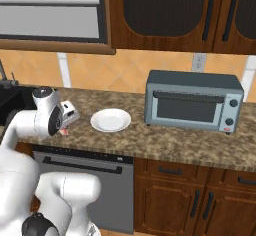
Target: Pick up the knife from the drawer and place it on the cutting board. Then place the meat from the plate to the cutting board.
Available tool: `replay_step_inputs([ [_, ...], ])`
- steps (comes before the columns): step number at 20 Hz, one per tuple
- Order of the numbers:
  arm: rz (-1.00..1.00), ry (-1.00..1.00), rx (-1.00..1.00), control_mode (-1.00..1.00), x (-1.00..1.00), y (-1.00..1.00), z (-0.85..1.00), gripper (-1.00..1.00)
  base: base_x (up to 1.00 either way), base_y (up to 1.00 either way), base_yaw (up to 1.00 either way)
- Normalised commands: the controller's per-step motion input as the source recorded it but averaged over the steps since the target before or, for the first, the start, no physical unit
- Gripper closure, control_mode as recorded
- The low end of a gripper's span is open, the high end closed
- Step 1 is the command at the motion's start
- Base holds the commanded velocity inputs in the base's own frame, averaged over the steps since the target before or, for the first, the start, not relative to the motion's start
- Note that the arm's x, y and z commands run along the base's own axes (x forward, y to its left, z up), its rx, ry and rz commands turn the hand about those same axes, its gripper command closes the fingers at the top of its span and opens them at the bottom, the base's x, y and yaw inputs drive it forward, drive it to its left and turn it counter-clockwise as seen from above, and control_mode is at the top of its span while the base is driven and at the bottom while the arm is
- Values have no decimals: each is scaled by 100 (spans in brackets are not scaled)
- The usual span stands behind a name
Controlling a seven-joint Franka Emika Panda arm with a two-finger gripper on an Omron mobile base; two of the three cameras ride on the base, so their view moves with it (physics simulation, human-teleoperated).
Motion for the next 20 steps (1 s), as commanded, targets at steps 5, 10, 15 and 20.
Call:
replay_step_inputs([
  [5,-59,13,3,-100,86,-68,8,100,0,0,0],
  [10,-23,10,2,-100,15,-29,3,100,0,0,0],
  [15,2,0,0,-100,-11,7,0,100,0,0,0],
  [20,3,0,0,100,-5,13,-1,100,-10,80,7],
])
